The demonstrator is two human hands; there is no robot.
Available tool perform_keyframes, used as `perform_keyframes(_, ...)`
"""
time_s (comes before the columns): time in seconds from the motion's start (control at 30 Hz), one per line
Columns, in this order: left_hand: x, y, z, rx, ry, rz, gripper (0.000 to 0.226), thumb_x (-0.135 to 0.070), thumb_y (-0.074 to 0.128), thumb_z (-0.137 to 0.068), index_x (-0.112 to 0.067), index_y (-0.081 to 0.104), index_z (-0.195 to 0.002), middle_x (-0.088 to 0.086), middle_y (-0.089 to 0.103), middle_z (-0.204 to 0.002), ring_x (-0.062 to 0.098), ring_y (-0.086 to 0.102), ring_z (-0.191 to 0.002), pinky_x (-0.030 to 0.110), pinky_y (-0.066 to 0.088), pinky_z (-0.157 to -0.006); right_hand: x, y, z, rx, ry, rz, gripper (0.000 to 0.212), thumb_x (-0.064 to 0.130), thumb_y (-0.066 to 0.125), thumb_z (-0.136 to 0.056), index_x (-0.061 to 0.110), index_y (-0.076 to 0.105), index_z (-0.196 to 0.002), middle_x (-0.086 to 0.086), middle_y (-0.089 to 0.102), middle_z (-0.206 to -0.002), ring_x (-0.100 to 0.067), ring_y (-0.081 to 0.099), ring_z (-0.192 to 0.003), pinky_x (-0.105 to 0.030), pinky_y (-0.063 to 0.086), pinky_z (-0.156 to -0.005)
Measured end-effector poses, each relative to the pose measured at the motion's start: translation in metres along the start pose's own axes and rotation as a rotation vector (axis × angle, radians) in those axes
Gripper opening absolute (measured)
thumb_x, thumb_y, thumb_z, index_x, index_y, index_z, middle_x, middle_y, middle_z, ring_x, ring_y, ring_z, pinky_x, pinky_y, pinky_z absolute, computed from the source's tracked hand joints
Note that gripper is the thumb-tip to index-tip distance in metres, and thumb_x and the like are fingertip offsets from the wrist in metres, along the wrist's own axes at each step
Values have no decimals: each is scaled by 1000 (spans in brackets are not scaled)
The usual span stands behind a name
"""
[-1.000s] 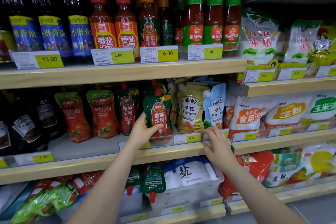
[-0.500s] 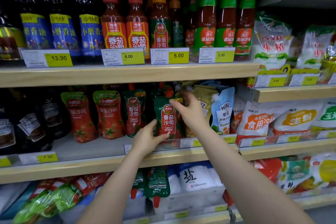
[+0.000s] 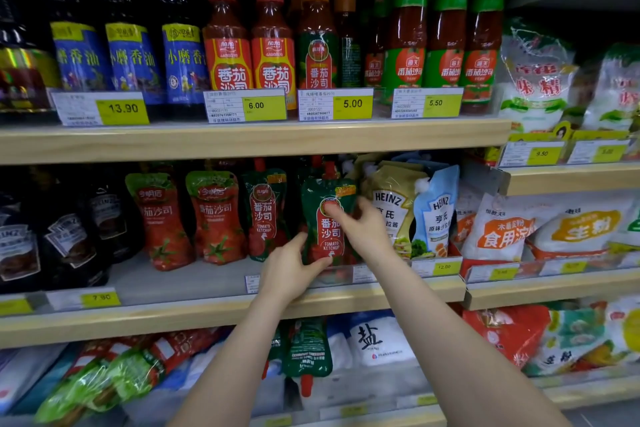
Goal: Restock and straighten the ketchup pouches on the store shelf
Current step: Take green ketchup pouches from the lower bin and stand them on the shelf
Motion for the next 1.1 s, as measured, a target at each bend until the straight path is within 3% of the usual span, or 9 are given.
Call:
perform_keyframes(0.1,1,-3,1,-60,9,16,60,-54,67,-74,-20,55,-122,1,70,-106,19,65,-95,31,53,-76,-25,-3,15,54,-18,208,28,37,67,-81,16,61,-99,12,62,-83,-2,61,-79,-6,44,-58)
perform_keyframes(0.23,2,-4,0,-62,13,53,62,-52,70,-72,-14,58,-120,5,71,-103,21,66,-92,30,51,-76,-31,-6,15,13,-1,252,41,41,66,-80,6,63,-103,-6,67,-96,-18,63,-88,-29,52,-74)
perform_keyframes(0.33,-2,-4,3,-9,30,43,62,-51,69,-75,-15,55,-122,5,69,-108,19,65,-95,31,53,-78,-31,-5,17,28,16,253,38,41,66,-81,10,63,-102,-5,67,-97,-16,62,-90,-24,50,-71)
perform_keyframes(0.4,-4,-9,11,11,96,-15,61,-52,64,-79,-17,51,-127,3,65,-117,17,61,-103,32,50,-85,-30,-8,24,43,10,258,49,40,67,-80,10,56,-117,-2,63,-109,-11,58,-96,-19,46,-77)
perform_keyframes(0.53,24,-49,49,-114,272,-336,64,-61,40,-85,-17,51,-130,3,58,-124,23,53,-115,48,37,-102,-21,-18,57,6,-252,432,55,41,64,-82,18,46,-129,10,48,-120,-3,44,-113,-19,35,-96)
perform_keyframes(0.63,66,-77,74,-106,235,-531,71,-65,20,-89,-16,54,-128,7,60,-121,26,56,-113,55,31,-104,-18,7,87,132,-477,628,46,37,53,-90,18,43,-131,3,47,-130,-9,39,-122,-21,30,-104)
perform_keyframes(0.83,101,-108,89,-20,123,-636,75,-65,10,-89,-18,48,-134,10,58,-123,28,53,-115,54,29,-106,-11,88,107,338,-630,802,49,33,44,-94,14,34,-138,-2,37,-144,-16,29,-134,-23,17,-112)
perform_keyframes(0.9,107,-113,92,-2,139,-654,73,-65,13,-89,-21,43,-137,8,56,-123,27,50,-117,50,26,-108,-11,109,107,348,-639,831,52,32,44,-94,16,30,-141,-1,33,-147,-17,26,-136,-23,10,-113)
perform_keyframes(1.1,108,-115,97,-49,255,-644,64,-56,35,-87,-19,40,-140,10,56,-118,30,50,-113,44,26,-104,-21,126,109,246,-566,850,49,11,49,-83,15,44,-132,-3,49,-129,-23,40,-123,-32,27,-108)
Point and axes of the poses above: each hand's wrist, its own z-axis away from the middle knuckle, its own y-axis out of the palm, x = y × z, the point moved 8 cm from there along -z, towards the middle knuckle
